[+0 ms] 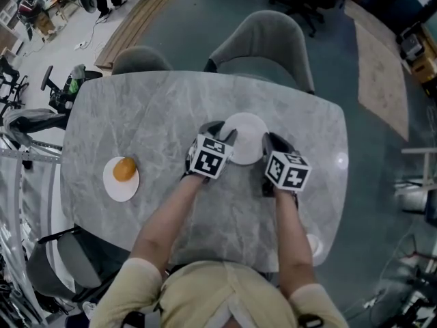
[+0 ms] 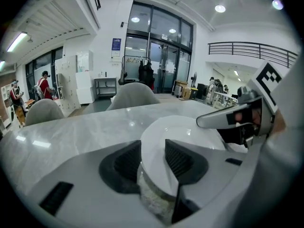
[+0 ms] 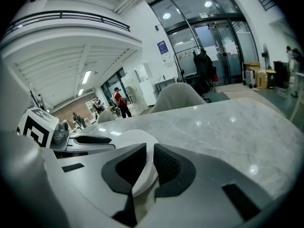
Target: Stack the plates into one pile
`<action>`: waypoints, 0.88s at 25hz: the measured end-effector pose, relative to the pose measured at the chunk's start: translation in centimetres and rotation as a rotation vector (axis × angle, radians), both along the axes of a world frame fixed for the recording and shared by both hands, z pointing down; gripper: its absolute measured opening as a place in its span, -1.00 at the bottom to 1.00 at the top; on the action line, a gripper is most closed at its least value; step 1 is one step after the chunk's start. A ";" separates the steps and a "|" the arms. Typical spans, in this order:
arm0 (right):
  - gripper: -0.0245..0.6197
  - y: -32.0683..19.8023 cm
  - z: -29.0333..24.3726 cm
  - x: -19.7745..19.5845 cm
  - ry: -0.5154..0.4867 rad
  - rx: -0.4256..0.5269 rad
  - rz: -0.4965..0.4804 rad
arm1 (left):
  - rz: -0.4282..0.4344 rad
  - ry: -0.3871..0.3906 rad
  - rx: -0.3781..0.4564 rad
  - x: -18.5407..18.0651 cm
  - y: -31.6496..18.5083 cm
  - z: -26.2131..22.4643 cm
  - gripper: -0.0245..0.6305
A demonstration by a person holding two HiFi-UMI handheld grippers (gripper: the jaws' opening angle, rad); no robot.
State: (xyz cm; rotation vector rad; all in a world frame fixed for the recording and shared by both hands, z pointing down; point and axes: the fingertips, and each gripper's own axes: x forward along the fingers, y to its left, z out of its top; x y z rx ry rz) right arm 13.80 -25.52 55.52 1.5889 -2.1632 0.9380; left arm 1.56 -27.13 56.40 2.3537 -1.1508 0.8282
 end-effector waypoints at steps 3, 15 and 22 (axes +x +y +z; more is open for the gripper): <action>-0.82 0.0 0.1 0.0 0.042 0.015 -0.001 | 0.011 -0.012 0.016 0.1 0.0 0.2 -0.44; -0.82 0.3 -0.9 0.8 0.155 0.044 0.044 | -0.012 -0.021 0.095 -1.4 -0.1 -0.7 -0.44; -0.82 1.4 -2.7 0.5 0.153 0.067 0.030 | -0.058 0.006 0.110 -2.9 0.9 -3.4 -0.44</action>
